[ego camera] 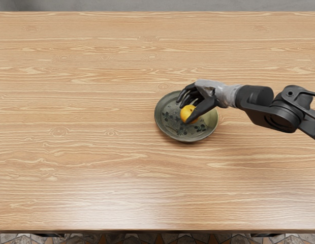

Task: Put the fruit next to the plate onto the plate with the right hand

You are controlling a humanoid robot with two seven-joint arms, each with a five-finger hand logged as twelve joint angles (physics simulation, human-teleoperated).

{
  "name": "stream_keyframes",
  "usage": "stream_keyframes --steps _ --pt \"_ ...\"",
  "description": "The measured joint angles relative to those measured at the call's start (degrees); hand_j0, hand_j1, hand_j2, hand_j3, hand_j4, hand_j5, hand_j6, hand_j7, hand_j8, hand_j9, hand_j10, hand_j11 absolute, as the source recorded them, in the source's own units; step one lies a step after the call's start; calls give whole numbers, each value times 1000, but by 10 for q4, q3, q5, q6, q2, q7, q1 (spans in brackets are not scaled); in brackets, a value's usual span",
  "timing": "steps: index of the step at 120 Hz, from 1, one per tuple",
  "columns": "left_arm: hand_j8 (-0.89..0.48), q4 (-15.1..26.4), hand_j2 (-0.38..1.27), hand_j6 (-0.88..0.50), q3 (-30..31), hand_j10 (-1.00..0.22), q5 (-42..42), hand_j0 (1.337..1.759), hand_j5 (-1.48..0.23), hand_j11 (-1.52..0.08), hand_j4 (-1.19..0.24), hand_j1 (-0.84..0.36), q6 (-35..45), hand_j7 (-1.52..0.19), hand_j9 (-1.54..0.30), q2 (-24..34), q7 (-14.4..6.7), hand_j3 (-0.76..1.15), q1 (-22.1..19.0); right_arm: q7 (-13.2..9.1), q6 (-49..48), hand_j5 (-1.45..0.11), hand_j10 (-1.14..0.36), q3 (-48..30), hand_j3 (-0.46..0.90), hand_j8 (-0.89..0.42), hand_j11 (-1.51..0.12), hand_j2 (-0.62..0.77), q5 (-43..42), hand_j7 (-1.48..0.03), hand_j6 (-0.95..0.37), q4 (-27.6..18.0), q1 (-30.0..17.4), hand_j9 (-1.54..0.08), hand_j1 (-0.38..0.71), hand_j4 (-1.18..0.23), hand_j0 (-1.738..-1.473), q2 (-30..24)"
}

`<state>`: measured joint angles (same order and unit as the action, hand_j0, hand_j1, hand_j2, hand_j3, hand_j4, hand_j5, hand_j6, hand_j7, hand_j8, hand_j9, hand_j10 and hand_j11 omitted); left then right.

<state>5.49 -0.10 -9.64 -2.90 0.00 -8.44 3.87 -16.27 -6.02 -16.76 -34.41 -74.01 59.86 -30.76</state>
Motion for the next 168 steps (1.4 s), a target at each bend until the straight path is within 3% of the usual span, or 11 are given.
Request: stream_keyframes --steps 17,50,80,115,146,168 --pt "-21 0 4 -21 0 -21 0 1658 -27 -26 -21 325 0 -27 -27 0 0 0 0 0 0 -849 -452 2 0 -459 -840 275 -1 -837 -644 1 0 -839 273 -637 -1657 6" --pt "-21 0 4 -21 0 -21 0 1658 -27 -26 -21 325 0 -27 -27 0 0 0 0 0 -3 -646 -425 2 0 -441 -642 26 1 -642 -494 2 2 -643 197 -491 -1658 9" --pt "-21 0 4 -21 0 -21 0 1658 -27 -26 -21 325 0 -27 -27 0 0 0 0 0 -18 -425 -306 -1 0 -311 -424 -27 13 -424 -327 2 5 -425 28 -326 -1658 1" --pt "-21 0 4 -21 0 -21 0 1658 -27 -26 -21 325 0 -27 -27 0 0 0 0 0 -131 -115 -84 -23 0 -86 -115 -8 97 -115 -90 1 12 -115 -247 -89 -1658 -62" --pt "-21 0 4 -21 0 -21 0 1658 -27 -26 -21 325 0 -27 -27 0 0 0 0 -1 -255 -33 -24 -35 0 -25 -32 -1 185 -32 -26 1 11 -32 -321 -26 -1658 -132" --pt "-21 0 4 -21 0 -21 0 1658 -27 -27 -21 325 0 -27 -27 0 0 0 0 -1 -284 -13 -10 -35 0 -11 -13 0 247 -13 -11 1 9 -13 -338 -11 -1658 -179"
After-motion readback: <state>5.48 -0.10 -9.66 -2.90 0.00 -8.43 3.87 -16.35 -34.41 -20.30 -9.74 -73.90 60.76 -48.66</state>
